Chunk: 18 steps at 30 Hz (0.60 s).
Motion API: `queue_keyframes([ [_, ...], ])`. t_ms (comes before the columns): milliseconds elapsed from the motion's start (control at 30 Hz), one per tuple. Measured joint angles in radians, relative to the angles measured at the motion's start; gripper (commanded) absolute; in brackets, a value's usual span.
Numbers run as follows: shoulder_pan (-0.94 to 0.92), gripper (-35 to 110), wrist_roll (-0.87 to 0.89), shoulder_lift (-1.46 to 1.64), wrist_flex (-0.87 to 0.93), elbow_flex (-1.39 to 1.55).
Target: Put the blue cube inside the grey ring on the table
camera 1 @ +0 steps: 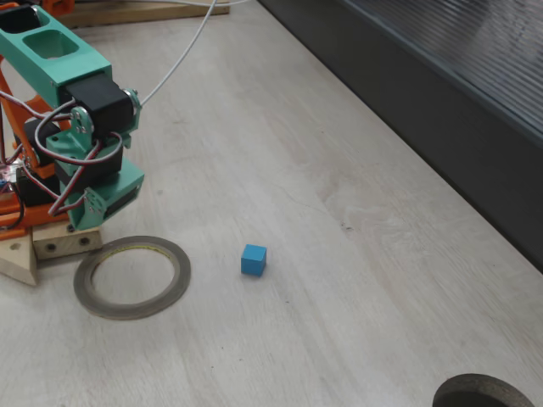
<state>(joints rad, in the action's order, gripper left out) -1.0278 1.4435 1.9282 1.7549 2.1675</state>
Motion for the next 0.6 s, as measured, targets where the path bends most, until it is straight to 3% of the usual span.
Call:
queue_keyframes([
  [600,0.009,0,0.000,0.000,0.000,0.000],
])
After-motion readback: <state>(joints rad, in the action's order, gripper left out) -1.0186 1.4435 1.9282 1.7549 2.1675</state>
